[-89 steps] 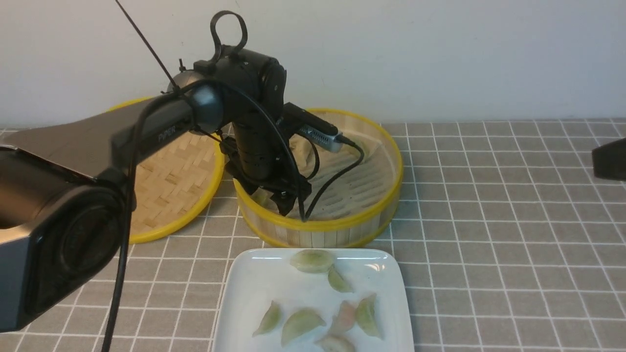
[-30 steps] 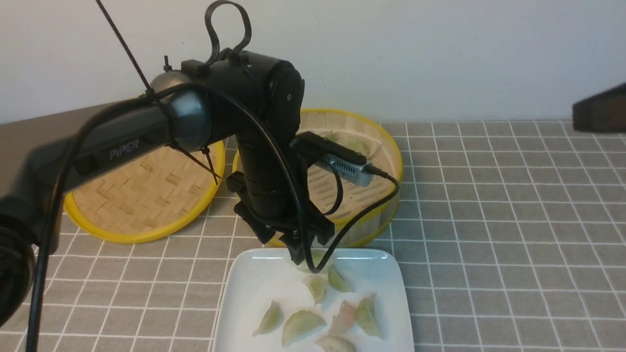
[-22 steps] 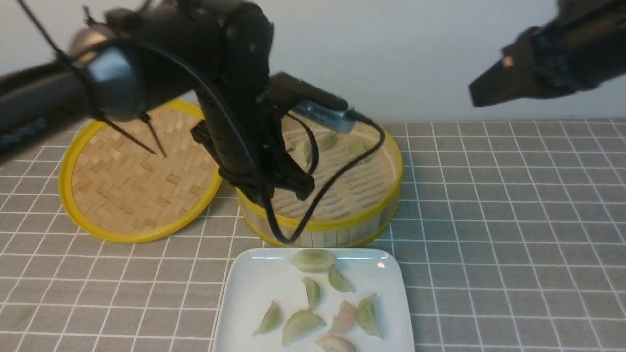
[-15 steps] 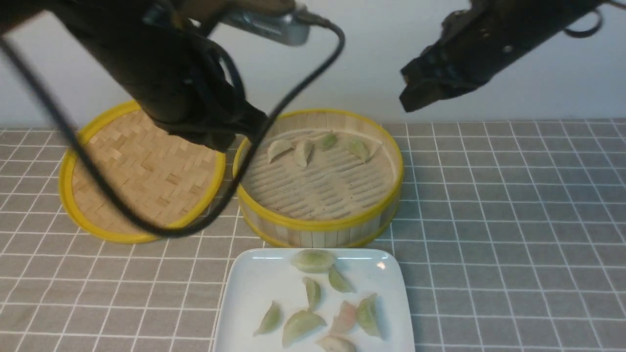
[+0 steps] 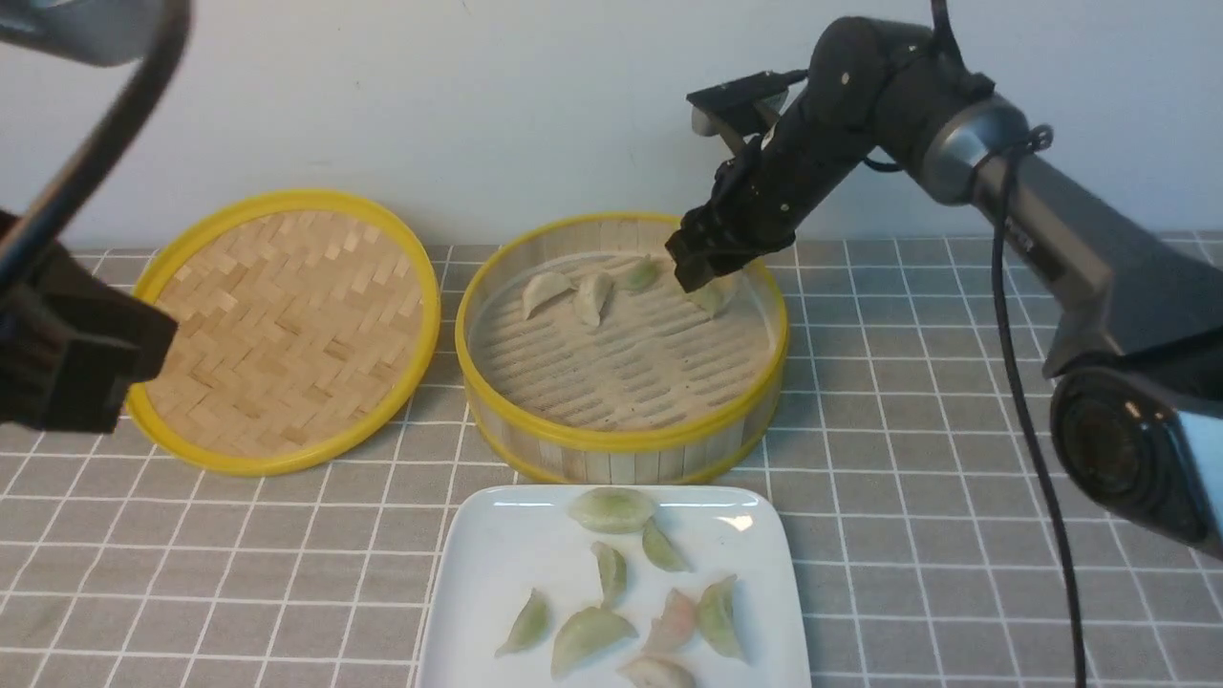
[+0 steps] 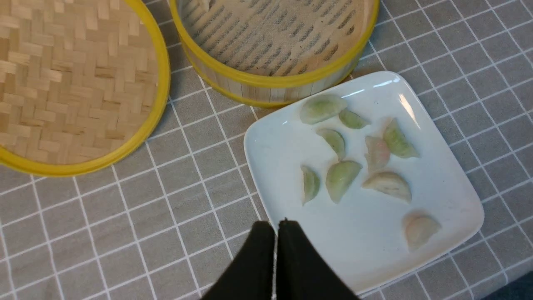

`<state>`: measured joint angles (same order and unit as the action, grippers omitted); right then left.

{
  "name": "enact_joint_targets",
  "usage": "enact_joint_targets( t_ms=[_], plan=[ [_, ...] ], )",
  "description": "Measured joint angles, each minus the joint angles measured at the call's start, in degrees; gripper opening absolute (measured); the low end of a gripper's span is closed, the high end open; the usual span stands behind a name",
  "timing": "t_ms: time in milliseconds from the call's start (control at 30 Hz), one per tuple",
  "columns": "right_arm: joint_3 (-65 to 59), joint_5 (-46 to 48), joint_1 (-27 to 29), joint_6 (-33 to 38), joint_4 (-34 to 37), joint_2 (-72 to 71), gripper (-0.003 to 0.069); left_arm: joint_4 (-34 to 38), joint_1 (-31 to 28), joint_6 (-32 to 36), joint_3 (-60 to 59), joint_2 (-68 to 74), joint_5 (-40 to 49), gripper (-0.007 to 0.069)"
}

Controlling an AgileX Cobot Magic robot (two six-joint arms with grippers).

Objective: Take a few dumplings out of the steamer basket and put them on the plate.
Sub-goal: Use the right arm to grab a dumpling from inside the steamer, then use the right arm to put the dumpling into the plate

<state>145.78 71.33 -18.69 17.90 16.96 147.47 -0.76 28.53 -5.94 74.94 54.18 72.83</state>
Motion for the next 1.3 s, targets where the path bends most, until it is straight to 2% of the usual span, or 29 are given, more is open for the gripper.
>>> enact_joint_targets(
  t_ms=[167,333,400,467,533,567,1033,1200,1300],
  plan=[
    [1.5,-0.2,0.0,0.0,-1.4,2.5,0.0374,-1.6,0.0,-0.3,-0.5,-1.7,0.3,-0.0005],
    [1.9,-1.9,-0.3,0.3,-1.1,3.7,0.0355,-1.7,0.0,-0.6,-0.5,-1.7,0.3,-0.0005],
    [2.0,-2.9,-0.3,0.6,-1.4,4.1,0.0317,-1.7,0.0,-1.6,-0.5,-1.7,0.3,-0.0005],
    [2.0,-3.3,-0.6,0.6,-2.9,4.3,0.0235,-1.7,0.0,-2.6,-0.5,-1.7,0.3,-0.0005],
    [2.0,-3.3,-0.6,0.6,-3.5,4.4,0.0201,-1.7,0.0,-3.0,-0.5,-1.7,0.3,-0.0005],
    [2.2,-3.1,-0.7,0.4,-4.2,4.4,0.0158,-1.7,0.0,-3.1,-0.5,-1.7,0.3,-0.0005],
    [0.6,0.4,-0.7,-4.2,-6.4,-2.0,0.0158,-1.7,0.0,-3.3,-0.5,-1.7,0.3,-0.0005],
    [-14.6,0.3,-0.7,-4.6,-5.9,-14.3,0.0158,-1.7,0.0,-3.3,-0.5,-1.7,0.3,-0.0005],
    [-26.6,0.2,-0.8,-3.8,-2.9,-22.3,0.0158,-1.7,0.0,-3.3,-0.5,-1.7,0.3,-0.0005]
  ],
)
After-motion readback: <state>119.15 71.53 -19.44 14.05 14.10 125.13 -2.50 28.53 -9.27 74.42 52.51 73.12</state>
